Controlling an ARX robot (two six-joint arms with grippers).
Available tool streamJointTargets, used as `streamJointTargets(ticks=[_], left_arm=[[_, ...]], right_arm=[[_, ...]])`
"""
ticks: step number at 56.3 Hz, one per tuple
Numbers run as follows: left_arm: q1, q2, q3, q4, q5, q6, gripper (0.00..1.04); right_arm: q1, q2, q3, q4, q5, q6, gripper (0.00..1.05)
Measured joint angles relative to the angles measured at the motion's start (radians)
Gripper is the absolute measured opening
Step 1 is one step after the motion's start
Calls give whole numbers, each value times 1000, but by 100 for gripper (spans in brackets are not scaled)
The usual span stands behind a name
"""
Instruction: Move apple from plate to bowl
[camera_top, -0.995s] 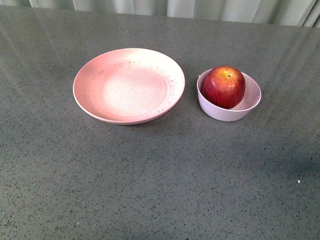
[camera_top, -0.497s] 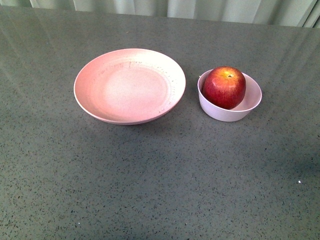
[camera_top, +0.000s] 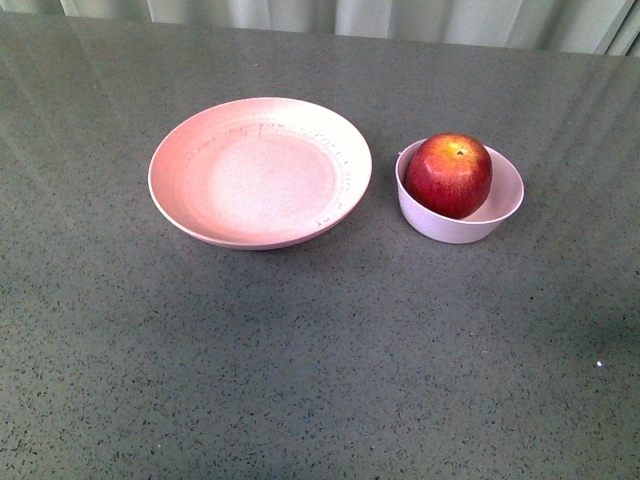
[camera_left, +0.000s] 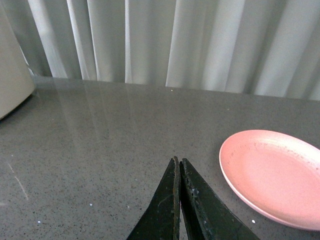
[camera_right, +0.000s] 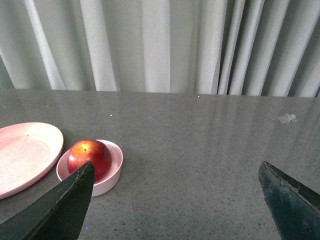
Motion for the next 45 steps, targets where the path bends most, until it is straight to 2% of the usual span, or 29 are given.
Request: streamJointTargets(ticks=[45], left_arm=[[1,-384,0,-359,0,0,2]], right_arm=[[0,0,0,0,0,0,96]])
